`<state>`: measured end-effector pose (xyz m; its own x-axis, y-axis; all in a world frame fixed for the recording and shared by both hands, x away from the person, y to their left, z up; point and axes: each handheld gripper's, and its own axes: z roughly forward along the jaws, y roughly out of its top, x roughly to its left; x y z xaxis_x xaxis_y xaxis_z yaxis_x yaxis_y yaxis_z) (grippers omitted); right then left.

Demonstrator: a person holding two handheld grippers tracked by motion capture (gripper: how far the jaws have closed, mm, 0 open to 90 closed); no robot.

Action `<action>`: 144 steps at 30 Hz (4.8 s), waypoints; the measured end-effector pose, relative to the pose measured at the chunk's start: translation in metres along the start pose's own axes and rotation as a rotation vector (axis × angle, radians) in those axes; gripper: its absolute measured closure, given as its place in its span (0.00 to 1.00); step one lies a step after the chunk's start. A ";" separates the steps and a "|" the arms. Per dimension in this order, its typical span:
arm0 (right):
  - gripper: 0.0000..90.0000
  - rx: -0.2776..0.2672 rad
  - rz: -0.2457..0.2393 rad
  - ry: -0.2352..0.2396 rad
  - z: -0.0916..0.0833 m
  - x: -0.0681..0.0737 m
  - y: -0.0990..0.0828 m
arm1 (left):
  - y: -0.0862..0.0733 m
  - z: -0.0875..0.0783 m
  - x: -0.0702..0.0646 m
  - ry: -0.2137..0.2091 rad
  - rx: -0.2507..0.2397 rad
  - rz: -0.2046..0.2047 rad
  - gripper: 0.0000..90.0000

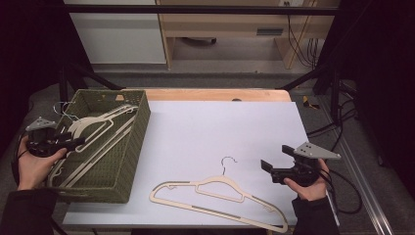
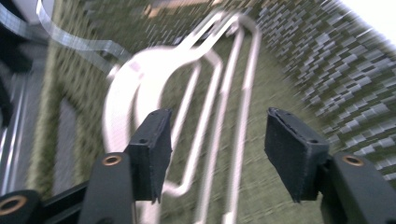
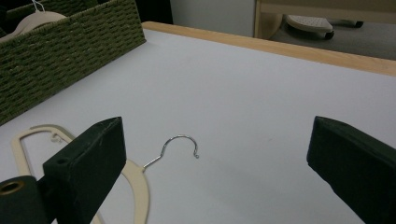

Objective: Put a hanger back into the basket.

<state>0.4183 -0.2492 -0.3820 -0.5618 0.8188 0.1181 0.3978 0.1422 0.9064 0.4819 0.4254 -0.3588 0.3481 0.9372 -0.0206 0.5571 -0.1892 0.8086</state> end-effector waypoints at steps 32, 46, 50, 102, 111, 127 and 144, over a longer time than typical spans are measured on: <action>0.08 0.067 -0.053 0.032 0.015 0.008 -0.007 | 0.011 0.036 -0.225 -0.461 -0.179 0.251 0.18; 0.10 0.154 -0.108 0.057 0.034 0.023 -0.016 | -0.022 0.070 -0.255 -0.508 -0.076 0.303 0.18; 0.12 0.189 -0.141 0.071 0.043 0.029 -0.020 | -0.032 0.076 -0.256 -0.519 -0.042 0.309 0.18; 0.82 0.515 -0.208 0.090 0.108 0.070 -0.057 | -0.038 0.092 -0.271 -0.539 0.029 0.348 0.20; 0.83 0.518 -0.198 0.092 0.109 0.069 -0.056 | -0.033 0.105 -0.286 -0.568 0.067 0.369 0.21; 0.83 0.528 -0.210 0.097 0.106 0.068 -0.054 | -0.028 0.138 -0.314 -0.588 0.168 0.433 0.26; 0.67 0.489 -0.233 0.155 0.046 0.038 -0.070 | -0.032 0.108 -0.302 -0.601 0.092 0.396 0.25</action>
<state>0.4028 -0.2025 -0.4594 -0.7606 0.6485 0.0291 0.5193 0.5809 0.6269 0.4405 0.1166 -0.4425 0.8766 0.4750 -0.0770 0.3548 -0.5299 0.7703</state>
